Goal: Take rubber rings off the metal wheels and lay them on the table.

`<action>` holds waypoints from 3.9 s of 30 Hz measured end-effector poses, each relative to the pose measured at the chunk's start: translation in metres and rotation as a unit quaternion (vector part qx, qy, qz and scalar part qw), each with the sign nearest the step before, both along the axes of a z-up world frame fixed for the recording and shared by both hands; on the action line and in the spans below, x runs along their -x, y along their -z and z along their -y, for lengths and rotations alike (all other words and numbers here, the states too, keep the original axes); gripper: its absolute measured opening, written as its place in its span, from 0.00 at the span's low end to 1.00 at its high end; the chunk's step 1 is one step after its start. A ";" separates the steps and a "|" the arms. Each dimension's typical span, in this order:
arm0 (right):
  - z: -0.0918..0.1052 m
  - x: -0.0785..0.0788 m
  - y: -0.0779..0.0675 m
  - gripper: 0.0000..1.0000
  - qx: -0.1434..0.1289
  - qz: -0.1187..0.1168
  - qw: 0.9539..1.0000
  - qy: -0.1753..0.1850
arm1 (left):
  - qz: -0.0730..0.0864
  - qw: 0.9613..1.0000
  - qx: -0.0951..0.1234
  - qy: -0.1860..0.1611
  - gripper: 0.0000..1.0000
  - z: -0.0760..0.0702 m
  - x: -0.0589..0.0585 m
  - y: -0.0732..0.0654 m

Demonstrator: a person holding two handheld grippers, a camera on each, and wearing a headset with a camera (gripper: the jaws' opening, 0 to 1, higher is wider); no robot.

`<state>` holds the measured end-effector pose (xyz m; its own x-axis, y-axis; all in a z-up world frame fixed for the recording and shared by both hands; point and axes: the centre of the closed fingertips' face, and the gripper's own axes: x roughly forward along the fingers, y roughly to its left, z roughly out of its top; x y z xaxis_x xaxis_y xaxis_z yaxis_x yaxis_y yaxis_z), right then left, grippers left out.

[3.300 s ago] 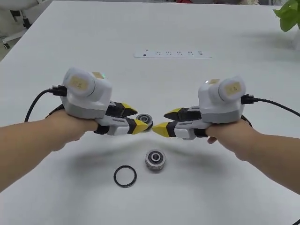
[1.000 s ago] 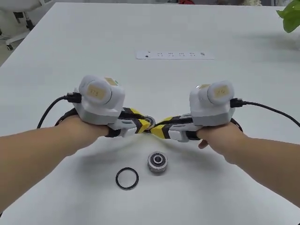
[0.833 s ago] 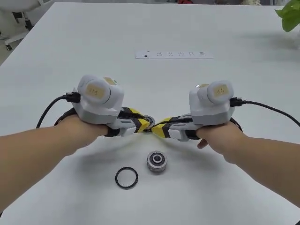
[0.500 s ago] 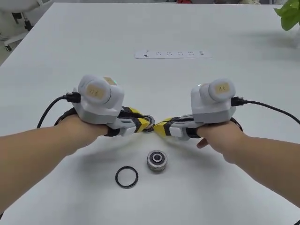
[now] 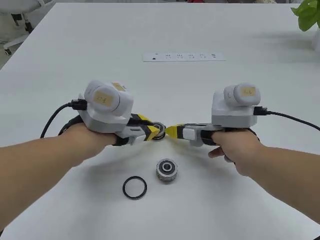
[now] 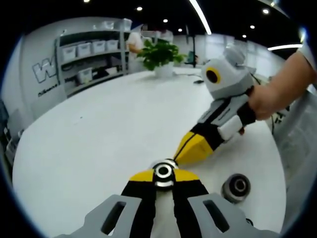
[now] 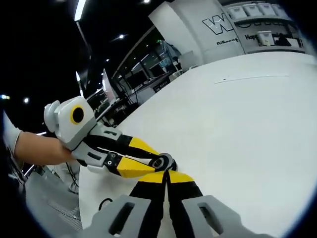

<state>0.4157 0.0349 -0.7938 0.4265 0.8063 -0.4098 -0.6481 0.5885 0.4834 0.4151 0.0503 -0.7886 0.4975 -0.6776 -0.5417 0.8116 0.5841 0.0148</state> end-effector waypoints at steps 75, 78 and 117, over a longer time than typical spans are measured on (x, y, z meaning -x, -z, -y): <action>-0.026 0.037 -0.034 0.00 -0.054 -0.001 0.997 -0.062 | 0.015 0.999 0.008 0.037 0.23 -0.014 0.033 -0.022; -0.028 0.039 -0.035 0.00 -0.058 -0.002 0.996 -0.065 | 0.006 0.999 0.030 0.040 0.30 -0.012 0.040 -0.029; -0.059 0.064 -0.045 0.00 -0.064 -0.010 0.992 -0.110 | 0.032 0.997 0.063 0.006 0.56 -0.073 0.080 -0.062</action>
<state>0.3515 0.0934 -0.7488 0.2261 0.9254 -0.3042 -0.7435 0.3657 0.5599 0.3353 0.1229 -0.7266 0.5204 -0.7442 -0.4187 0.8179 0.5753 -0.0061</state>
